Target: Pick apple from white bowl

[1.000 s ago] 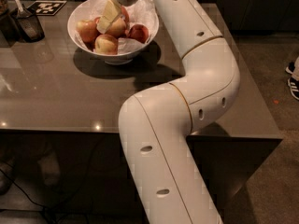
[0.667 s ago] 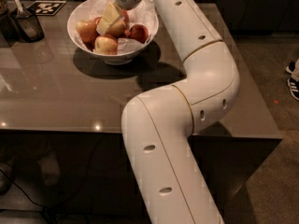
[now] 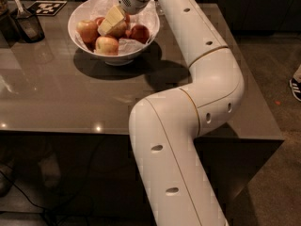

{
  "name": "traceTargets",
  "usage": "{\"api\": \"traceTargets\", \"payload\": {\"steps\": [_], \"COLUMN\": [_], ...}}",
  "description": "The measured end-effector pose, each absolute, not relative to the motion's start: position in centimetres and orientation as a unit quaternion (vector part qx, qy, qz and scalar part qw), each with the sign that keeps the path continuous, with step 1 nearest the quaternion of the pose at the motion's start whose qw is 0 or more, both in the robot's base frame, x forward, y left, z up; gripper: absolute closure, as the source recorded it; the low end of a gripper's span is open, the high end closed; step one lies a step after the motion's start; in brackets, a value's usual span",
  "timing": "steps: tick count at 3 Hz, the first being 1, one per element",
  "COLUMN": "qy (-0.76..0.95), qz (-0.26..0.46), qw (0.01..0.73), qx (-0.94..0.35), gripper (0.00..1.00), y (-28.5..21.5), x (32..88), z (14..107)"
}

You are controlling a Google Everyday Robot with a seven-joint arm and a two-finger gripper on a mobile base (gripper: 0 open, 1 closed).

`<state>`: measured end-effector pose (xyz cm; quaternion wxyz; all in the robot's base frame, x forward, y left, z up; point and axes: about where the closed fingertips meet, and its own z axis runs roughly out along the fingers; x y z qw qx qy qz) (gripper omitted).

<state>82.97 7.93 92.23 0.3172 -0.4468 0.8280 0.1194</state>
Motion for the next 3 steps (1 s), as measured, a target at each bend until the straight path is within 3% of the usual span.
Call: {"api": "traceTargets", "payload": {"steps": [1,3], "qy": [0.823,0.823], "qz": [0.153,0.120], "qw": [0.321,0.328], "qx": [-0.443,-0.448], "gripper": [0.00,0.00], "y": [8.4,9.2], "x": [82.6,82.8], "z": [92.3,93.6]}}
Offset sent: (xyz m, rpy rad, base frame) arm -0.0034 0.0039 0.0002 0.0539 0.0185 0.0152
